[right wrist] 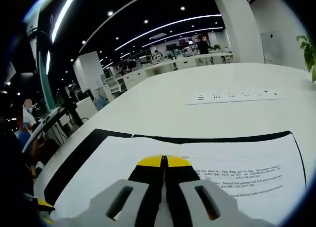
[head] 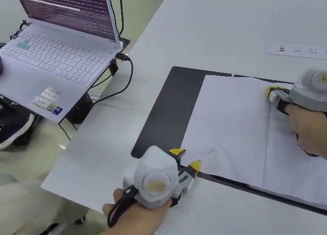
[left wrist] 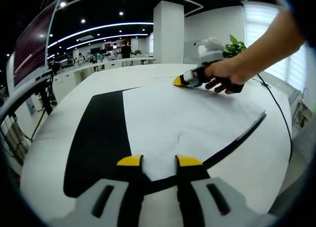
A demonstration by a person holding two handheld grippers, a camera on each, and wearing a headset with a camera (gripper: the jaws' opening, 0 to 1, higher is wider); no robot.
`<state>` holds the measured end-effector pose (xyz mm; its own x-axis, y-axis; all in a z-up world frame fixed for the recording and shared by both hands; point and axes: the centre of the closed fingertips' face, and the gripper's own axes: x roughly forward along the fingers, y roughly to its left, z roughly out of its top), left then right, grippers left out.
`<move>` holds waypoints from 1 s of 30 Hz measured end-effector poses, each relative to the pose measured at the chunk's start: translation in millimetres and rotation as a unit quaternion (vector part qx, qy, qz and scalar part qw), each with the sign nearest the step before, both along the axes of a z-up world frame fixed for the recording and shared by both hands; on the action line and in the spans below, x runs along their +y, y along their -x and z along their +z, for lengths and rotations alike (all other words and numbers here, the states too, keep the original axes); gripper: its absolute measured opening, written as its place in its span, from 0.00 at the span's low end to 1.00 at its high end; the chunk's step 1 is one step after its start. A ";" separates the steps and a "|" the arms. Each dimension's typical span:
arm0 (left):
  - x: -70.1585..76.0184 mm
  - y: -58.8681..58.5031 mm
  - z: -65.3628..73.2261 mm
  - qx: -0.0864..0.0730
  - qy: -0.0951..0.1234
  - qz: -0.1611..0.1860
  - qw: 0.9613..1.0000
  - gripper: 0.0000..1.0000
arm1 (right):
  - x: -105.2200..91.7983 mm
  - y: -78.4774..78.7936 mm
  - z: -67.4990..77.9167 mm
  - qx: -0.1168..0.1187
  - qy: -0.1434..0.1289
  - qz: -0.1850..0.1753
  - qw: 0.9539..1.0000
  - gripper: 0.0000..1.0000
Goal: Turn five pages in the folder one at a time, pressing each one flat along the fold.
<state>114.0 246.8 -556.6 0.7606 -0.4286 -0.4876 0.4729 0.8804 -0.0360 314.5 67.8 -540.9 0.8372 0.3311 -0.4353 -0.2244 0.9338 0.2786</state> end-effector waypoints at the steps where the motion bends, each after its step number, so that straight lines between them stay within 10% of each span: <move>1: 0.1 0.0 -0.1 0.001 0.001 0.001 1.000 0.24 | 1.7 7.1 1.7 0.000 -0.004 0.000 1.000 0.00; 30: 0.0 0.1 -0.2 0.007 -0.007 -0.003 1.000 0.24 | 16.4 87.9 2.8 0.013 -0.039 0.013 0.999 0.00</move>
